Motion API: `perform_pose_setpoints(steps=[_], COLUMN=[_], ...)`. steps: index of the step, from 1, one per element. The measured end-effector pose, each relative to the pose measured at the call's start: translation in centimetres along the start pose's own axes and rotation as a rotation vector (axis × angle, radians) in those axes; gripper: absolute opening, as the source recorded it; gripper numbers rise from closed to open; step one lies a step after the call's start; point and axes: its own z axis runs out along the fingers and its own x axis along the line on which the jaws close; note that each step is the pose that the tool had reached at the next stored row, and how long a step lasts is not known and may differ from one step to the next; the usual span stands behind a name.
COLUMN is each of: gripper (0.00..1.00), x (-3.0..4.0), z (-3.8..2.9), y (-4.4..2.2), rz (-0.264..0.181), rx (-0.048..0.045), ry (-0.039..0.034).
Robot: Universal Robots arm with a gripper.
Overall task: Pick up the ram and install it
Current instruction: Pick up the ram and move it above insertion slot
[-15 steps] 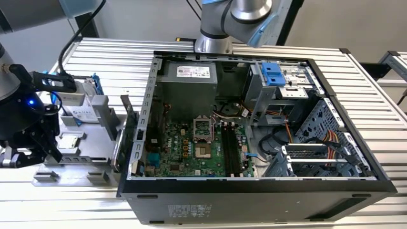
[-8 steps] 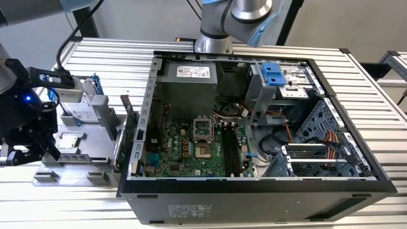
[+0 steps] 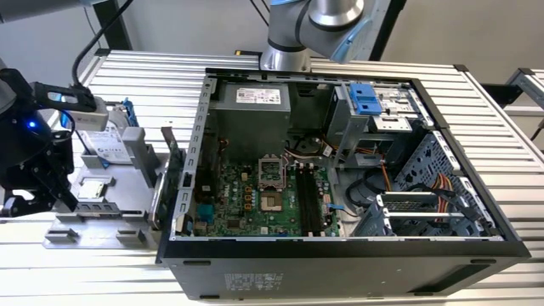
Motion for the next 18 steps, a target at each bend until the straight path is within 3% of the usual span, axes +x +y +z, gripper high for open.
perform_pose_setpoints(steps=[18], gripper=[0.00], x=[0.05], z=[-1.77], y=[-0.01], rz=[0.000], rx=[0.0000], ry=[0.0000])
